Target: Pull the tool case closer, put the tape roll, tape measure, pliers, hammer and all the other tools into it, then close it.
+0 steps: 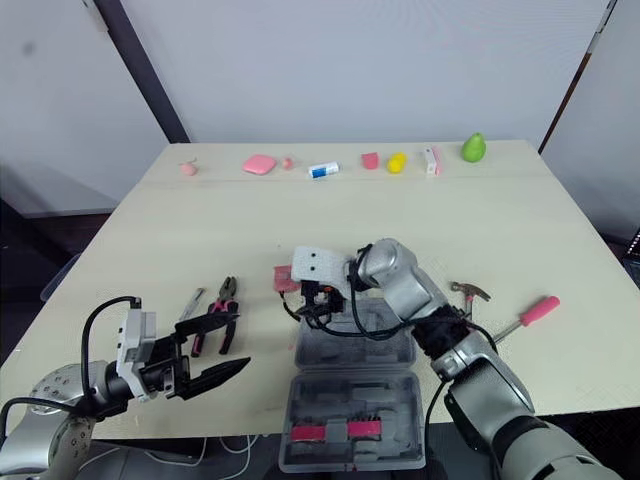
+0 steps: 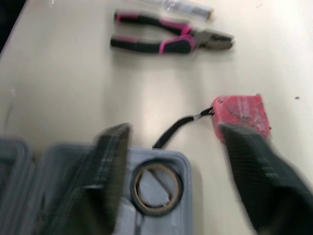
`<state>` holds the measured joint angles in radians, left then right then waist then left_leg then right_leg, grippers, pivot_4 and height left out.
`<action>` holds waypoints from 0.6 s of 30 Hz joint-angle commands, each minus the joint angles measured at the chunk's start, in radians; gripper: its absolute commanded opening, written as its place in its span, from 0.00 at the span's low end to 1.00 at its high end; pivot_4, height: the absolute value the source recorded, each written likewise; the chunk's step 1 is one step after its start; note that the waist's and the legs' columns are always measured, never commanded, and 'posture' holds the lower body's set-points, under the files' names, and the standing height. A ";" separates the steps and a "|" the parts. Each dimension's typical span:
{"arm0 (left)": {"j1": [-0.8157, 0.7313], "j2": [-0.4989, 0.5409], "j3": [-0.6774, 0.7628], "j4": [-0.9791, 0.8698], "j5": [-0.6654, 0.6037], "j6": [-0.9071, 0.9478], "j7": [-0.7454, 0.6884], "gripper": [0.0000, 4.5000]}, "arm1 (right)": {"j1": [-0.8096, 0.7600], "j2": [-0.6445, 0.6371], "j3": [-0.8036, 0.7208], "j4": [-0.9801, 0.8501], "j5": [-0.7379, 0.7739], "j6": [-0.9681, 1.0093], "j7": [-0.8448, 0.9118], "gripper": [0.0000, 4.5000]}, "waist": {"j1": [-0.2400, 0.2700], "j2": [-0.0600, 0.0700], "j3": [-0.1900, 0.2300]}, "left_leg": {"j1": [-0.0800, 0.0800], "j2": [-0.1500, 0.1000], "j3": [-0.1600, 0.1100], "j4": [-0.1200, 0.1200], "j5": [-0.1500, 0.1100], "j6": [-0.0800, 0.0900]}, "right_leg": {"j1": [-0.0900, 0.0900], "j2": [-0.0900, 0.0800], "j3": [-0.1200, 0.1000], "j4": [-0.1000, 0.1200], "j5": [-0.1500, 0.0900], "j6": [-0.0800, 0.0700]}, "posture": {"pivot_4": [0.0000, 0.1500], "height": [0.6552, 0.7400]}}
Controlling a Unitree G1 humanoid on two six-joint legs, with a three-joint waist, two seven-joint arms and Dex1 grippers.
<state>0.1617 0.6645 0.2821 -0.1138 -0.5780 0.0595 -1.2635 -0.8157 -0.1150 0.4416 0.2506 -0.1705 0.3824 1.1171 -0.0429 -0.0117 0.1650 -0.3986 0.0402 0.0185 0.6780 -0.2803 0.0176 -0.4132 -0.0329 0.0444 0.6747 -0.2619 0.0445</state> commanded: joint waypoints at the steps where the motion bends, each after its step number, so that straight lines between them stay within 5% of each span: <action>1: 0.000 0.009 0.007 -0.016 -0.016 -0.001 -0.009 1.00 | 0.033 0.010 -0.022 -0.063 0.044 0.014 -0.046 0.31 | -0.002 0.000 0.000 | 0.000 0.000 0.000 0.000 0.000 0.000 | 0.000 0.000 0.000 0.000 0.000 0.000 | 1.00 1.00; 18: 0.006 0.020 0.005 -0.020 -0.016 0.006 -0.006 1.00 | 0.103 0.065 -0.021 0.235 0.087 -0.219 -0.214 0.31 | -0.001 0.000 0.000 | 0.000 0.000 0.000 -0.001 0.000 0.000 | 0.000 0.001 0.000 -0.002 0.000 0.000 | 1.00 1.00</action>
<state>0.1631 0.6740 0.2732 -0.1135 -0.5789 0.0646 -1.2643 -0.7015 -0.0643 0.4233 0.4845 -0.0838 0.1976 0.9155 -0.0441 -0.0118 0.1649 -0.3984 0.0398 0.0188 0.6764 -0.2802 0.0176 -0.4132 -0.0323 0.0446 0.6730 -0.2618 0.0445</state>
